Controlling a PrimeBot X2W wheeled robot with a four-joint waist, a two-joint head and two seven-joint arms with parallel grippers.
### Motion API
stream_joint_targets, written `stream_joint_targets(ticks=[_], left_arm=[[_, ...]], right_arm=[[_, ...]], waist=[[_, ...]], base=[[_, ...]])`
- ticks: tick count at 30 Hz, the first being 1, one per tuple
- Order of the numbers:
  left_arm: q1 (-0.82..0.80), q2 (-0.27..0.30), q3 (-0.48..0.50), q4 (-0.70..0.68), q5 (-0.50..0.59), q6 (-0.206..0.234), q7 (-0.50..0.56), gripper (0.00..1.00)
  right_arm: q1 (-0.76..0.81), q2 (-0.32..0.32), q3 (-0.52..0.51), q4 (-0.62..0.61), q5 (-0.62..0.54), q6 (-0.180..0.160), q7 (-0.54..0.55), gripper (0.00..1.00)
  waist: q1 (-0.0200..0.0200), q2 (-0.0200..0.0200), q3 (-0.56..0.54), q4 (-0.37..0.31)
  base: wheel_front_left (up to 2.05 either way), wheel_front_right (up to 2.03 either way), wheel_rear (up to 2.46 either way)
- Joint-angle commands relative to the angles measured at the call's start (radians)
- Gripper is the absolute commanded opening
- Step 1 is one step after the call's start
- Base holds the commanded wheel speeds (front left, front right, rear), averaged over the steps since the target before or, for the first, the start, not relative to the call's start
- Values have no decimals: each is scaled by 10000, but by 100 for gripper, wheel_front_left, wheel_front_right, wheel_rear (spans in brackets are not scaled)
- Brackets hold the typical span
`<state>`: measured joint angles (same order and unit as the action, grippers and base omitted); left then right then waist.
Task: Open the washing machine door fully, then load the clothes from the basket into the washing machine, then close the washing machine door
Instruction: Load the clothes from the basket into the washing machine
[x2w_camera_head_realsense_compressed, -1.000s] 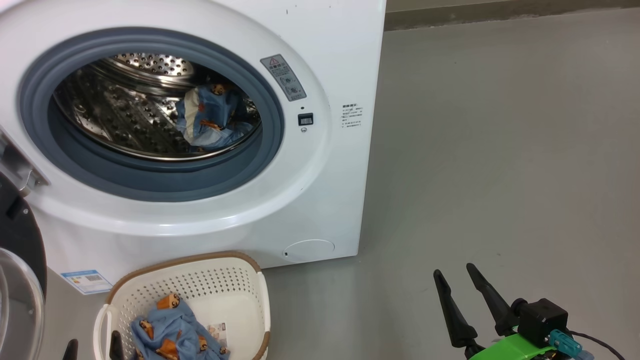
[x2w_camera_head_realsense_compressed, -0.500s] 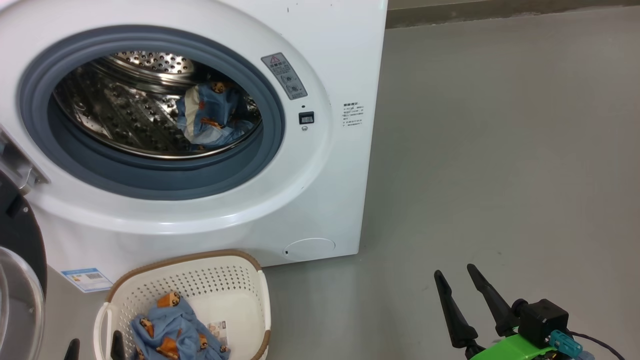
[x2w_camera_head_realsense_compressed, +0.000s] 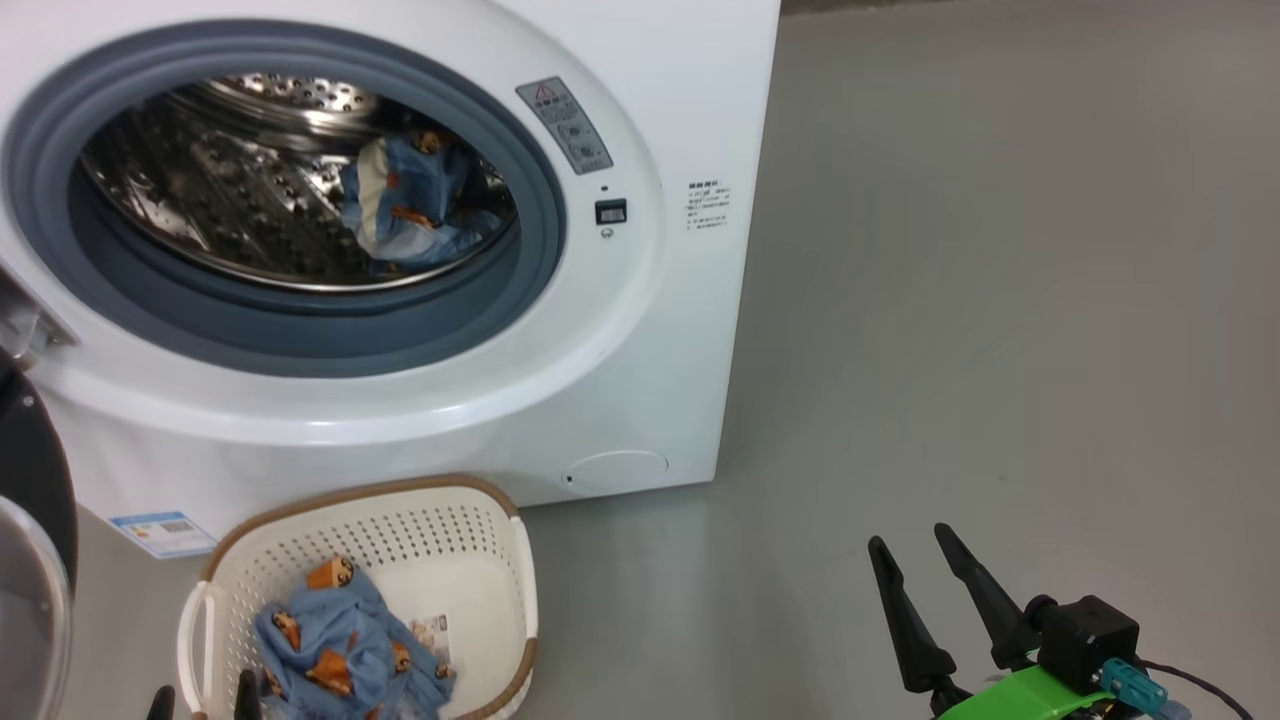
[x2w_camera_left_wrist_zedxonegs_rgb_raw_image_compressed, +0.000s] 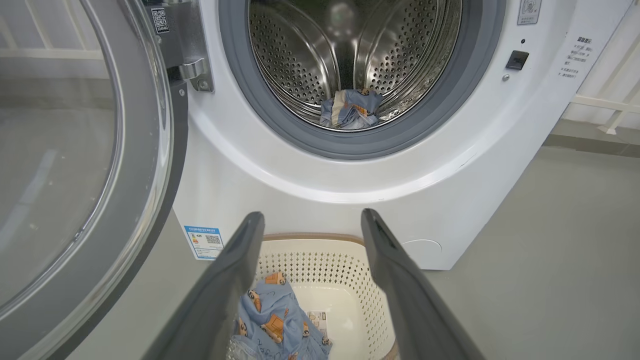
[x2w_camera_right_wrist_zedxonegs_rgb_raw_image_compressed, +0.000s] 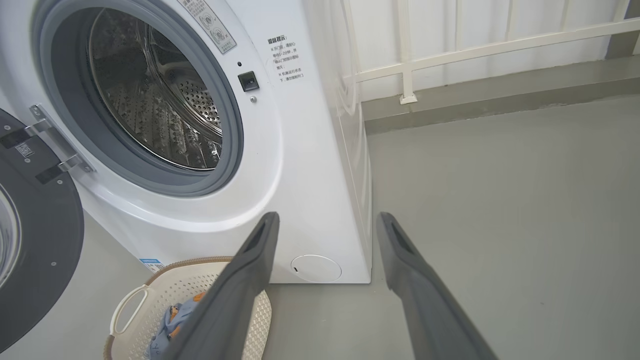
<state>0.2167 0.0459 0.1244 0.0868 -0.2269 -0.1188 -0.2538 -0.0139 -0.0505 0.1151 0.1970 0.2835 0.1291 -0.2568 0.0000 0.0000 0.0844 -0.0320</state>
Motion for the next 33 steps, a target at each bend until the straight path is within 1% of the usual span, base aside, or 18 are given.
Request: stream_joint_targets(ticks=[1,6,11,12,20,22,24,33], left_arm=[[-488,44,271,-46,-68,-60,-80,100],[-1010,45,267,539,-148,-100,-80,100],[-1893,342,44,1324,-408,-114,-80,100],[-1893,342,44,1324,-408,-114,-80,100],[-3687,1182,-181,2615,-1108,-117,-80,100],[-4355,1490,-365,2979,-1324,-117,-80,100],[-4768,1659,-510,3227,-1452,-117,-80,100],[-6102,1928,-814,3961,-1833,-118,-80,100]], right_arm=[[-220,3,254,-300,47,16,-49,100],[-402,3,303,-373,94,16,-49,100],[-669,3,389,-479,161,16,-49,100],[-669,3,389,-479,161,16,-49,100],[-1196,3,539,-700,318,16,-49,100],[-1402,3,589,-762,364,16,-49,100],[-1535,3,634,-812,379,16,-49,100],[-1972,3,749,-967,449,16,-49,100]], waist=[[0,0,296,-29],[0,0,965,-104],[0,0,1802,-203],[0,0,1802,-203],[0,0,3303,-428],[0,0,3826,-525],[0,0,4128,-596],[0,0,5042,-843]], base=[[0,0,0],[0,0,0],[0,0,0],[0,0,0],[0,0,0],[0,0,0],[0,0,0],[0,0,0]])
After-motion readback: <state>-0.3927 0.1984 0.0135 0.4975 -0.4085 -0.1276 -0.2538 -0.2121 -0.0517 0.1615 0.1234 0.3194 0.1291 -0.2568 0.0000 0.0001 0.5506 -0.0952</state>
